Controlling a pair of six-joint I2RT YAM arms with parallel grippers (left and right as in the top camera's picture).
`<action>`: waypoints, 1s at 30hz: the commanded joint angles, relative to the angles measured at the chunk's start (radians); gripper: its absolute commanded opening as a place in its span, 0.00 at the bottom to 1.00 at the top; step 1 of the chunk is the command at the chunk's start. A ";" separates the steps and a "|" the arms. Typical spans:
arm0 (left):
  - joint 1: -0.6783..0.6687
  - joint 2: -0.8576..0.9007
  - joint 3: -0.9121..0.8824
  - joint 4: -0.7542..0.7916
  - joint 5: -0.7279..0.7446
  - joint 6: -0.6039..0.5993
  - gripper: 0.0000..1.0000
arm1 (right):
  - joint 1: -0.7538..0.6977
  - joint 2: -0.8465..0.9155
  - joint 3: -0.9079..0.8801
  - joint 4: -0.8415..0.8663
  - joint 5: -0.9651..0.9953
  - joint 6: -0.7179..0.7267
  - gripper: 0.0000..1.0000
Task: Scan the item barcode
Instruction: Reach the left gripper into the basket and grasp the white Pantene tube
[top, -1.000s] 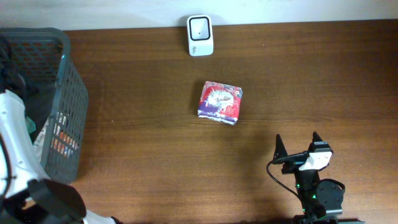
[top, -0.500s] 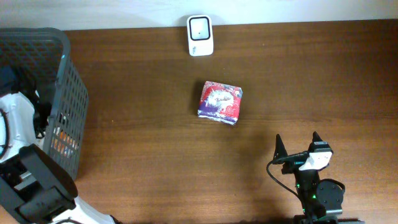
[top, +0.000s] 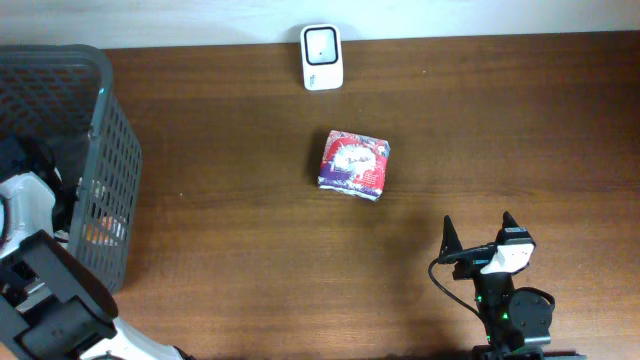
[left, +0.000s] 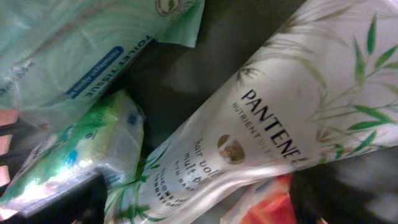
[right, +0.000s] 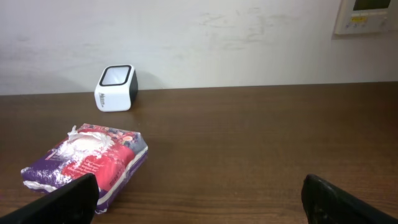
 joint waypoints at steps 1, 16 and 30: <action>0.013 0.008 -0.017 0.005 0.106 0.009 0.55 | 0.006 -0.007 -0.007 -0.004 0.012 -0.007 0.99; 0.012 0.008 0.061 0.027 0.323 0.009 0.51 | 0.006 -0.007 -0.007 -0.004 0.012 -0.007 0.99; 0.013 0.007 -0.045 0.068 0.284 0.008 0.20 | 0.006 -0.007 -0.007 -0.004 0.012 -0.007 0.99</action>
